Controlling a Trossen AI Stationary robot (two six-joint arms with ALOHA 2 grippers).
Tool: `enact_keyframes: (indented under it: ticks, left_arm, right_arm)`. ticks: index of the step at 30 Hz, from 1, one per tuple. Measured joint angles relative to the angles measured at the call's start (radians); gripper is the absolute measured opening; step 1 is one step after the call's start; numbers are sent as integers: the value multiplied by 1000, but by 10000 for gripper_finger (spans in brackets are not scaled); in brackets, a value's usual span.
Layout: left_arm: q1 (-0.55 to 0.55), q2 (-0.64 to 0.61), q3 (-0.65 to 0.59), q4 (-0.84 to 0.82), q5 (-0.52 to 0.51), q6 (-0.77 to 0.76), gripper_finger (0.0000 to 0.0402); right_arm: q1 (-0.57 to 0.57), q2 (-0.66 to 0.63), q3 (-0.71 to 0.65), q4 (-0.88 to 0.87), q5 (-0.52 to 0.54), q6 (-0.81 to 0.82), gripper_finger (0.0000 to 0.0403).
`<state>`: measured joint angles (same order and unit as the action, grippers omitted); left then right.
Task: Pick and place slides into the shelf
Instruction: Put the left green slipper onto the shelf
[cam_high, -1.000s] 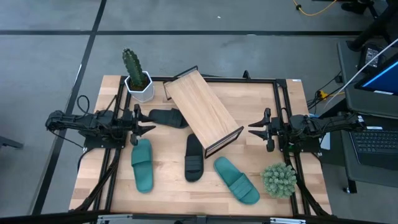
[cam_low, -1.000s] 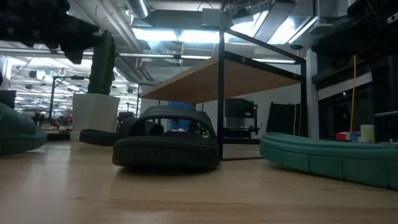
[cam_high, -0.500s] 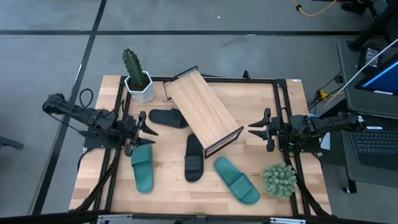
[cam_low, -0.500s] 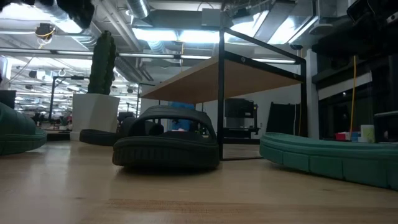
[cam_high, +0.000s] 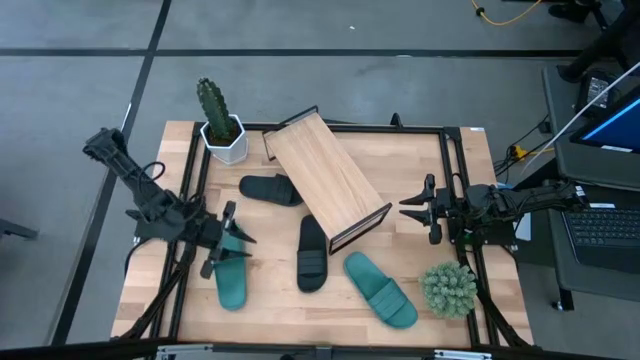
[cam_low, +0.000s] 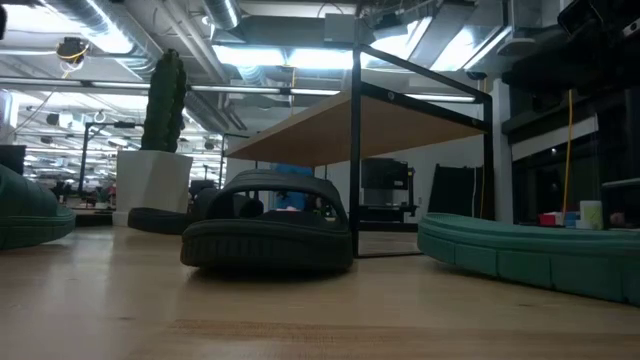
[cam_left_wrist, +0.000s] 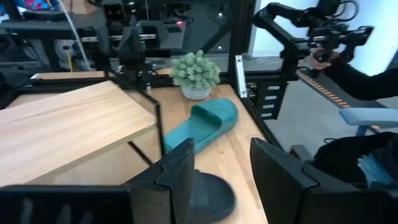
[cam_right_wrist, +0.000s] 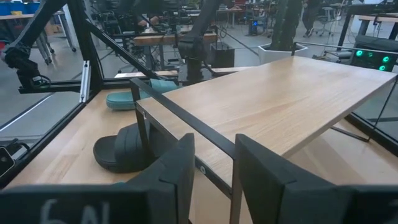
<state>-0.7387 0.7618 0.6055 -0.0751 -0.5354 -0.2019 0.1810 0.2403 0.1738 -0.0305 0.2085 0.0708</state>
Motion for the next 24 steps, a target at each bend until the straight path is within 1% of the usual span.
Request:
enact_keyframes:
  ticks: [5,7,9,13,17,21,24]
  left_arm:
    - [-90,79,42,1,-95,-33,146]
    - [-112,114,62,3,-102,-50,146]
    - [-126,151,85,5,-107,-99,146]
    - [-143,238,148,-43,-167,-259,146]
    - [-156,343,240,-130,-170,-345,146]
    - [-174,448,364,-198,-170,-346,146]
    - [-189,523,471,-293,-180,-348,146]
  right_arm:
    - [0,0,0,0,0,0,117]
    - [0,0,0,0,0,0,117]
    - [0,0,0,0,-1,0,117]
    - [0,0,0,0,-1,0,117]
    - [0,0,0,0,-2,0,117]
    - [0,0,0,0,-2,0,117]
    - [0,0,0,0,-14,0,117]
